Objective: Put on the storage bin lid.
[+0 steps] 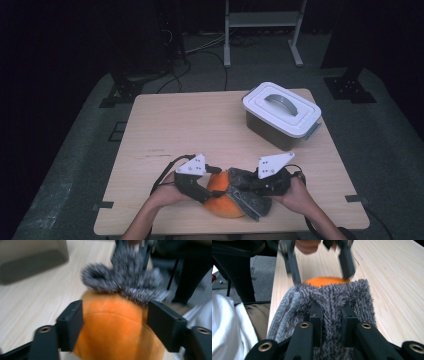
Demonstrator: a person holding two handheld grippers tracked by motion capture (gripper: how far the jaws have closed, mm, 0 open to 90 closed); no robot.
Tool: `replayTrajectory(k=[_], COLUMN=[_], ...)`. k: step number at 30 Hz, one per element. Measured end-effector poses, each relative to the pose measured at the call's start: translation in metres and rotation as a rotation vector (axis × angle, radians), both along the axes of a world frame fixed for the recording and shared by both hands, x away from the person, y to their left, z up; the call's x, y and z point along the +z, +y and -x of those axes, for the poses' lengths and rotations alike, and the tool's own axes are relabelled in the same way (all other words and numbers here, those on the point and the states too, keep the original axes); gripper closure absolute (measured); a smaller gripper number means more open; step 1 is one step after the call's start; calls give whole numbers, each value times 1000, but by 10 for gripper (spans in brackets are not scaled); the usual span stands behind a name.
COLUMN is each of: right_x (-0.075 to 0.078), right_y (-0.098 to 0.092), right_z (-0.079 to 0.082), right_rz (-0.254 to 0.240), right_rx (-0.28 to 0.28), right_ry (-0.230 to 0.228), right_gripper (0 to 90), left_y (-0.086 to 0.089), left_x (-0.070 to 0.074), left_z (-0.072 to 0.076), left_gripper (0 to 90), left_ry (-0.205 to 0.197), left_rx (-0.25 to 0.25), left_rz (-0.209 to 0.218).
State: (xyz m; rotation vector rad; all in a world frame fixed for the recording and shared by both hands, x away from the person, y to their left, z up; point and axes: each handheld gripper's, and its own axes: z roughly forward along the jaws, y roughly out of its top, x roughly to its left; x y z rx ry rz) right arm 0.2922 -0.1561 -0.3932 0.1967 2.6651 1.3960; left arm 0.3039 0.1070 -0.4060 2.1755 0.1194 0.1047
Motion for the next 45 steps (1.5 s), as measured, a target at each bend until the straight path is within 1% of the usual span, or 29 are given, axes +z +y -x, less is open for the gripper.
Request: replayTrajectory(k=[2, 3, 4, 6, 8, 11, 13, 15, 17, 18, 19, 20, 22, 23, 26, 27, 29, 32, 34, 36, 39, 41, 43, 45], right_x=[1, 0, 0, -4, -9, -18, -24, -26, -26, -24, -23, -21, -17, -15, -11, -11, -14, -24, -30, -33, -30, -23, -19, -19], right_y=[5, 5, 4, 1, -5, -18, -28, -32, -32, -30, -27, -24, -17, -15, -8, -9, -12, -21, -29, -34, -38, -35, -31, -25], right_z=[-2, -2, -3, -3, -2, -1, 0, 1, 1, 2, 1, -1, -5, -7, -11, -12, -12, -10, -10, -11, -11, -12, -13, -13], right_rz=[13, 6, -5, -8, -14, -27, -24, -19, -22, -16, -15, -18, -22, -23, -33, -42, -66, -68, -54, -48, -65, -89, -106, -98], right_rx=[7, 6, 3, -3, -14, -39, -60, -72, -70, -67, -61, -54, -44, -41, -39, -42, -45, -46, -57, -67, -83, -80, -69, -57], right_ry=[-11, -9, 0, 13, 30, 63, 87, 95, 89, 86, 78, 73, 62, 56, 48, 52, 78, 119, 152, 168, 167, 150, 146, 144], right_gripper=[748, 749, 749, 749, 749, 749, 749, 749, 748, 749, 749, 749, 749, 748, 749, 749, 748, 748, 749, 749, 748, 749, 748, 747], left_y=[4, 7, 10, 14, 17, 17, 18, 18, 17, 16, 15, 13, 7, 6, 12, 15, 22, 26, 26, 26, 26, 26, 27, 29], left_x=[-4, -6, -7, -12, -13, -13, -13, -12, -9, -6, -3, -3, -3, -6, -10, -12, -15, -17, -17, -17, -17, -17, -17, -17], left_z=[-3, -5, -7, -9, -11, -12, -12, -13, -12, -12, -11, -10, -8, -9, -12, -13, -16, -18, -18, -18, -18, -18, -17, -17], left_gripper=[332, 346, 355, 372, 380, 384, 385, 379, 333, 305, 283, 276, 255, 256, 313, 329, 348, 353, 353, 353, 354, 357, 357, 358], left_ry=[28, 35, 39, 55, 69, 74, 78, 80, 89, 78, 74, 73, 44, 41, 54, 61, 74, 93, 98, 105, 113, 121, 122, 125], left_rx=[4, 10, 17, 23, 20, 18, 17, 16, 22, 17, 4, -2, 0, 5, 26, 31, 42, 46, 42, 33, 26, 9, 5, 1], left_rz=[3, 4, -2, -8, -3, -9, -13, -12, -8, 3, 29, 38, 3, -16, -27, -25, -22, -12, -12, -14, -11, -14, -16, -19])
